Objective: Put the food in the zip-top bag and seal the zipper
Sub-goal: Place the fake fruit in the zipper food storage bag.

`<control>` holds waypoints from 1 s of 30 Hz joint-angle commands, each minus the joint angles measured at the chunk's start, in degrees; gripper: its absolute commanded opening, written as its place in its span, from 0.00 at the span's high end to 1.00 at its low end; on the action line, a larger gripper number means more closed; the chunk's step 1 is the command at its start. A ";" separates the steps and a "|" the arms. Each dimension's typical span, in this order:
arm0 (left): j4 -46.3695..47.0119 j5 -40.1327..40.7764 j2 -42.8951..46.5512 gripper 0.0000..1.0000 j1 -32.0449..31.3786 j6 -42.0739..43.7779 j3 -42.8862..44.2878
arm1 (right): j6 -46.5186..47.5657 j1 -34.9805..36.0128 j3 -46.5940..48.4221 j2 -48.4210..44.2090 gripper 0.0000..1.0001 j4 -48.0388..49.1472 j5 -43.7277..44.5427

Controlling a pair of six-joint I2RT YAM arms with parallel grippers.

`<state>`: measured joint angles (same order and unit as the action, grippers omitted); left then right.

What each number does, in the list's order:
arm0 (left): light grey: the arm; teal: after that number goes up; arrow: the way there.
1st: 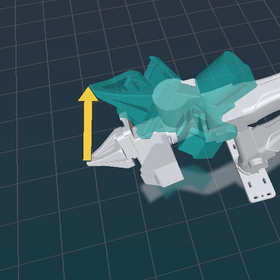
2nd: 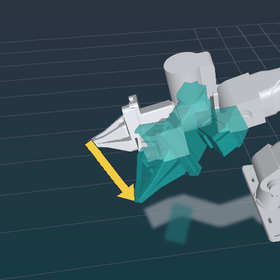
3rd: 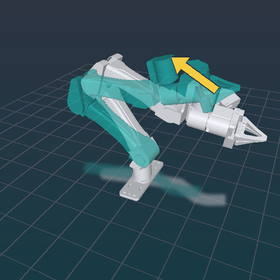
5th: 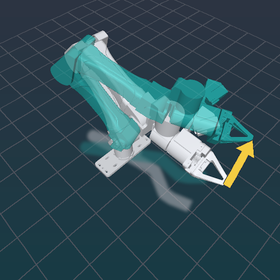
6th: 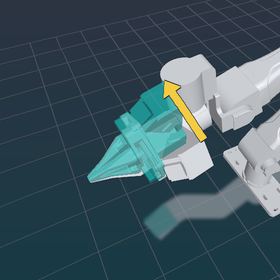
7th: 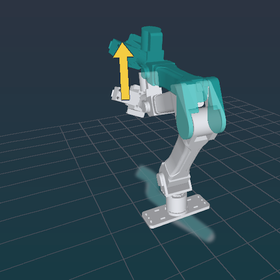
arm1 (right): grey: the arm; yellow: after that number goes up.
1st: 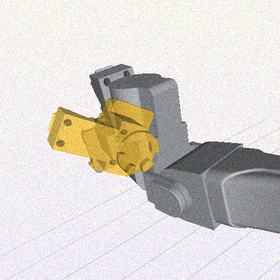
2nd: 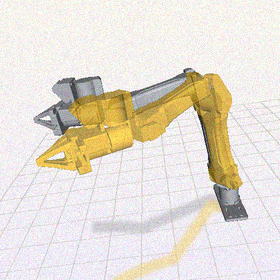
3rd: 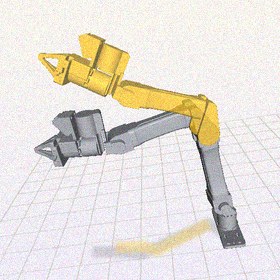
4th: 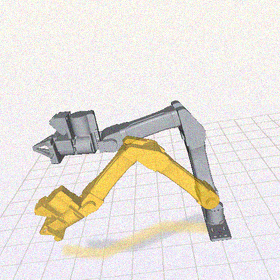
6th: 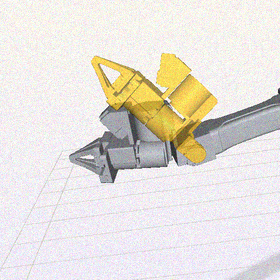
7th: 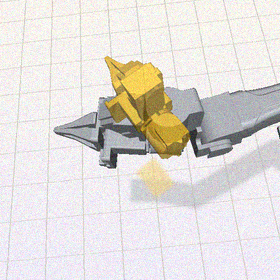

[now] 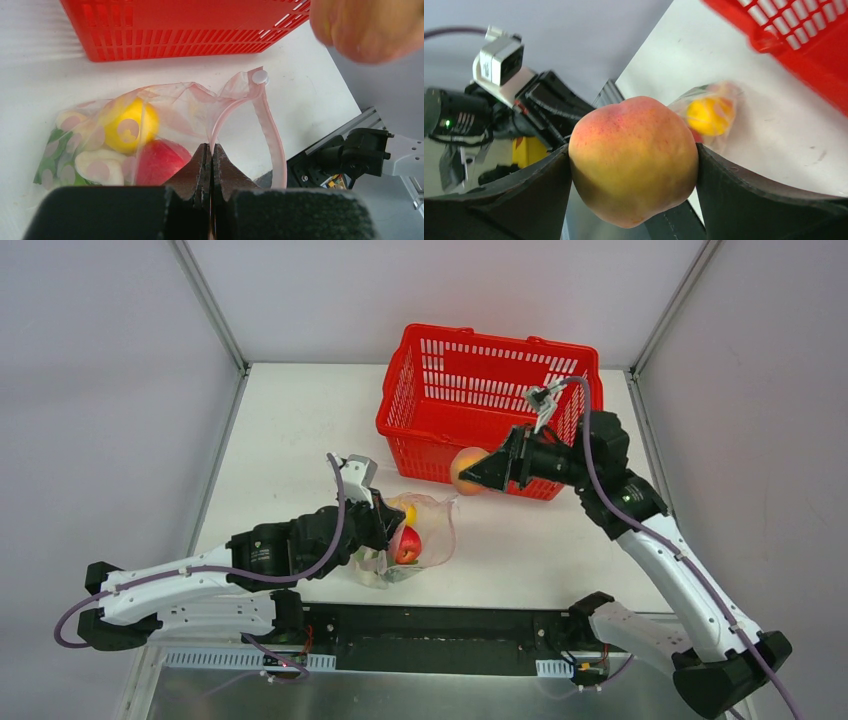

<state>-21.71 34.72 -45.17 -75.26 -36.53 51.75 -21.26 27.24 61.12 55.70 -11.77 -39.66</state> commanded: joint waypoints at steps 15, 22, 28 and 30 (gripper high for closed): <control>4.60 0.92 0.74 1.00 1.13 0.85 1.01 | 14.67 29.87 -0.64 3.44 0.29 -1.93 23.94; 4.43 1.16 2.97 1.00 1.17 0.59 0.03 | 18.62 39.04 -0.02 7.28 0.26 -1.42 45.60; 3.95 1.73 5.11 1.00 1.15 0.71 -0.97 | 19.56 41.04 -1.53 7.05 0.16 4.30 46.63; 2.99 2.28 5.56 1.00 1.17 0.83 -0.72 | 19.16 41.11 -2.15 6.52 0.13 6.53 44.83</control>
<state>-19.94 35.05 -40.84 -74.87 -36.56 51.46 -3.33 67.88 59.46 63.86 -12.25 3.73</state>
